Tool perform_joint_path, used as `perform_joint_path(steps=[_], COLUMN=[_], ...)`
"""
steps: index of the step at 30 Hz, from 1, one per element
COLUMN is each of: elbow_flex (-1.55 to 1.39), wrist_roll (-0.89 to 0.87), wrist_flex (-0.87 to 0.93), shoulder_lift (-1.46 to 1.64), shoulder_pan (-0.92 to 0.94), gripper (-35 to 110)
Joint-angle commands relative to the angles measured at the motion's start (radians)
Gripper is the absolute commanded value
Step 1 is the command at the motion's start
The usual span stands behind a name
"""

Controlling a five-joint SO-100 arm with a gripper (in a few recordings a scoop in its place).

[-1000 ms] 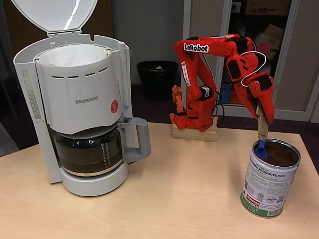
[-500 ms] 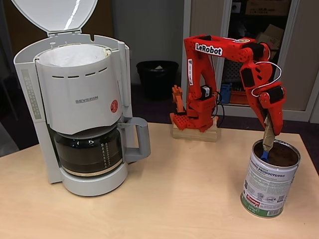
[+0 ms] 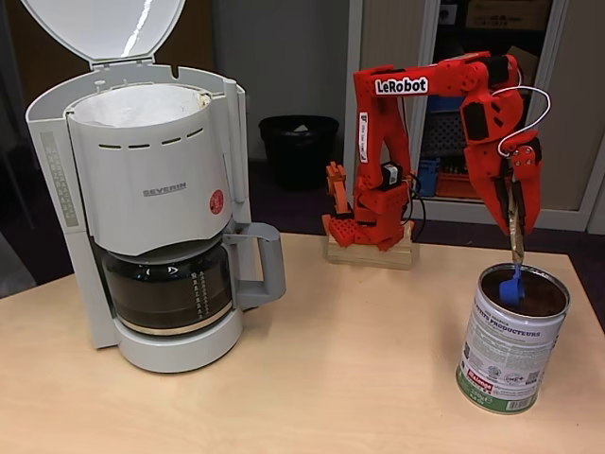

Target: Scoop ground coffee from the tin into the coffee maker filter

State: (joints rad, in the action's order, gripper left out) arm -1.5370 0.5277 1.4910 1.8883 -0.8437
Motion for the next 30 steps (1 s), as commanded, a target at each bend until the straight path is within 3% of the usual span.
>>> perform_joint_path(steps=[1,10,21,30], elbow_flex=[0.163,0.236,0.14,0.069], wrist_roll=[0.158,0.529,0.73,0.79], wrist_flex=[0.138,0.267,0.284,0.273], shoulder_lift=[-0.038,-0.123,-0.221,-0.324], shoulder_pan=[0.02,0.064,0.035,0.018], gripper=[0,0,0,0])
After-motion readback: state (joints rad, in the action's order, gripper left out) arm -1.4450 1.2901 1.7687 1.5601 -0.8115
